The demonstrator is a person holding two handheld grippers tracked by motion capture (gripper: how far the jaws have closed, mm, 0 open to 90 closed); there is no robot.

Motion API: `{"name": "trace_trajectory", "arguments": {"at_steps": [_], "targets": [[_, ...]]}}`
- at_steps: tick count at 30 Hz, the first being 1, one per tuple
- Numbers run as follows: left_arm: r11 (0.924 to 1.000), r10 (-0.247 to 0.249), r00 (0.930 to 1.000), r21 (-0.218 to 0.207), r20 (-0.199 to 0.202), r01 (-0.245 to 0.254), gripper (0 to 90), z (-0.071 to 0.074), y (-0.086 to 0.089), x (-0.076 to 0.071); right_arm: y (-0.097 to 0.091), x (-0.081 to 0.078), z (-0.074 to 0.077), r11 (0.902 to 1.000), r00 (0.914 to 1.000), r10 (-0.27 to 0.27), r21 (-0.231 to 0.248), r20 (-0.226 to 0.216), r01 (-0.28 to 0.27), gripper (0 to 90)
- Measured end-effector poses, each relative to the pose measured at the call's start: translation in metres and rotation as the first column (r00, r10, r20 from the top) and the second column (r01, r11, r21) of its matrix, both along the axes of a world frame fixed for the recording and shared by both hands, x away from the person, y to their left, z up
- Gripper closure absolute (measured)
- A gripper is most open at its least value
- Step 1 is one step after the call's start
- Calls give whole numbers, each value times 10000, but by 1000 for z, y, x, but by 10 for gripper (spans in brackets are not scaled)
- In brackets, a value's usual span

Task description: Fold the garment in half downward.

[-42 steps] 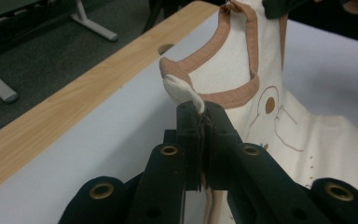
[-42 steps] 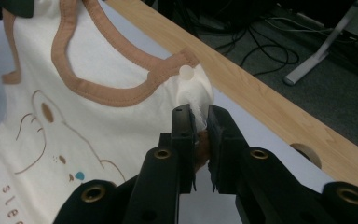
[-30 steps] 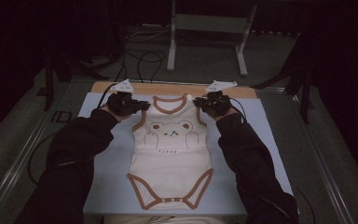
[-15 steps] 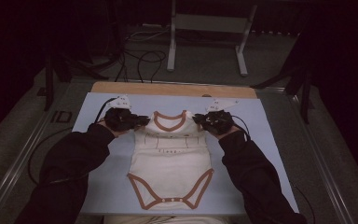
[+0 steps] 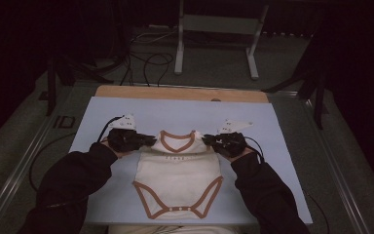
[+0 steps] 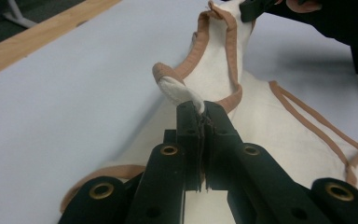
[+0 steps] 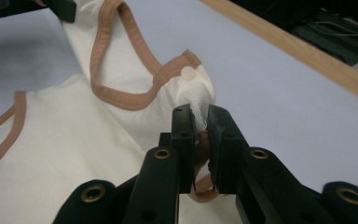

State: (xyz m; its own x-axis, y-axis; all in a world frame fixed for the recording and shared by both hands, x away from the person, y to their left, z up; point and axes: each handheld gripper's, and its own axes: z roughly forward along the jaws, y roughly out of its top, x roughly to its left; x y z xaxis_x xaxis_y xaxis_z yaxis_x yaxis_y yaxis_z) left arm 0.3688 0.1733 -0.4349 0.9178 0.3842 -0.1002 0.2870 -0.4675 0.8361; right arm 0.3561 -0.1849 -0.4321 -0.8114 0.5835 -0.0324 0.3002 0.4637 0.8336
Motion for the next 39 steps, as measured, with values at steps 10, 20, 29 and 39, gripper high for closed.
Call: {"name": "trace_trajectory", "arguments": {"at_steps": [10,20,29,39], "targets": [[9995,-263,9996,-152,-89,262,874,-7,0,-18,0,-20,-10,9997,9994,260,40,-229,-259,821],[9987,-504,9986,-95,-175,503,874,-15,1,-37,-4,-40,-17,9991,9984,418,52,-375,-416,821],[9957,-922,9951,-60,-348,921,874,-25,-1,-55,-7,-57,-27,9982,9962,535,291,-686,-516,821],[9920,-1256,9897,38,-680,1262,873,-43,-1,-73,-6,-78,-38,9963,9907,850,253,-1067,-827,820]]}}
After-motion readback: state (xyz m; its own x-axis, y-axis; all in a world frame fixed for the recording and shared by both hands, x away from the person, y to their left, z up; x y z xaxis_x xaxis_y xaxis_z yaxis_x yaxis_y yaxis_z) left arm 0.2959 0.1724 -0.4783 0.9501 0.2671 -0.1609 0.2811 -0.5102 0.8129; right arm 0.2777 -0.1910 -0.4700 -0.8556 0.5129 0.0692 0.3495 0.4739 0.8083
